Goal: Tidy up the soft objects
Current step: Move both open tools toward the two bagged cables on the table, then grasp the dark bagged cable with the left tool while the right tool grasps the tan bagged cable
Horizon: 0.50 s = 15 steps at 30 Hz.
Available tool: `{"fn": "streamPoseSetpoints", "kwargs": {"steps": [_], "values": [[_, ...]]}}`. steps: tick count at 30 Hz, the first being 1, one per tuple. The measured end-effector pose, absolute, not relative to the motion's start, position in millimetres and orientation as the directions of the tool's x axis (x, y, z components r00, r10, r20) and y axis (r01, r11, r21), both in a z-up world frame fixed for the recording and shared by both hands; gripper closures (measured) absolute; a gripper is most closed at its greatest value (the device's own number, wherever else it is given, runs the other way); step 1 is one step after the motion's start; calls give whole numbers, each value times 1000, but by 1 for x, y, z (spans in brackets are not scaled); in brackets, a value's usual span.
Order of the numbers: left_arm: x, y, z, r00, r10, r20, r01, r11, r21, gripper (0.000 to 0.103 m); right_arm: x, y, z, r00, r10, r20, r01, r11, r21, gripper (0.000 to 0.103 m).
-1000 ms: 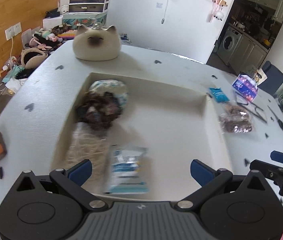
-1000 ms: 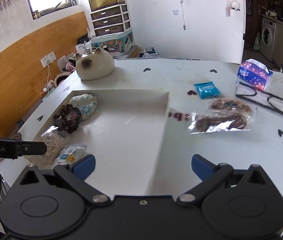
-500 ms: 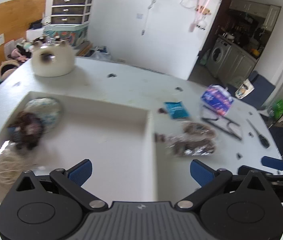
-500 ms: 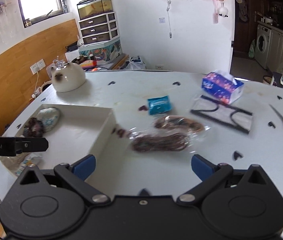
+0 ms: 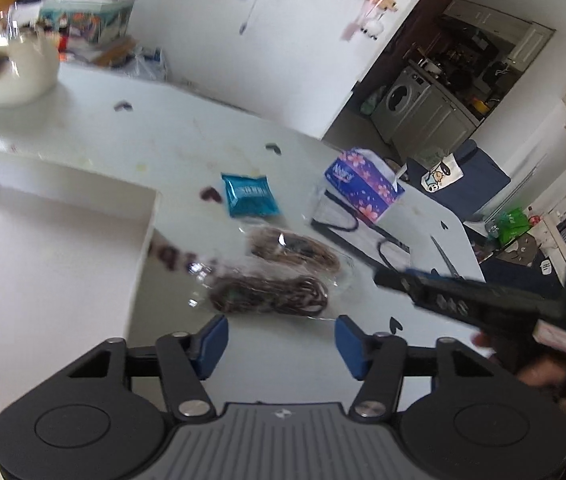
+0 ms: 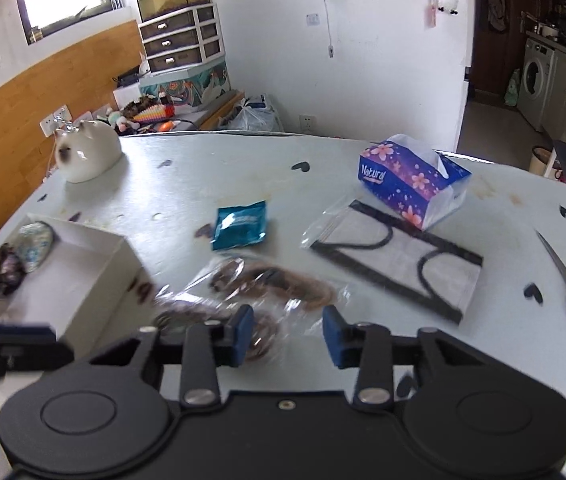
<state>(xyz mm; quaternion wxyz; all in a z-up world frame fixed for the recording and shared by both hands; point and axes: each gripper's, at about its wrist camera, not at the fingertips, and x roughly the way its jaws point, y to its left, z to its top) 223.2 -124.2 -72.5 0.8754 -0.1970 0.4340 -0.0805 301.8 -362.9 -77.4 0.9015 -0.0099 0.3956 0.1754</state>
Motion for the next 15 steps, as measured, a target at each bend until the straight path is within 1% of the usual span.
{"fn": "streamPoseSetpoints", "kwargs": {"steps": [3,6,11,15], "values": [[236,-132,-86,580,-322,-748,-60,899,-434,52,332,-361,-86,618,307,-724,-337,935,108,68],[249,-138,-99,553,-330,-765,-92,889,-449,54,361,-354,-95,607,316,-729,-358,928,105,69],[265,-142,-118,531,-332,-780,-155,867,-474,54,398,-338,-118,568,338,-750,-411,906,97,70],[276,-141,-129,524,-295,-799,-203,867,-454,54,406,-330,-137,522,370,-768,-455,883,116,69]]}}
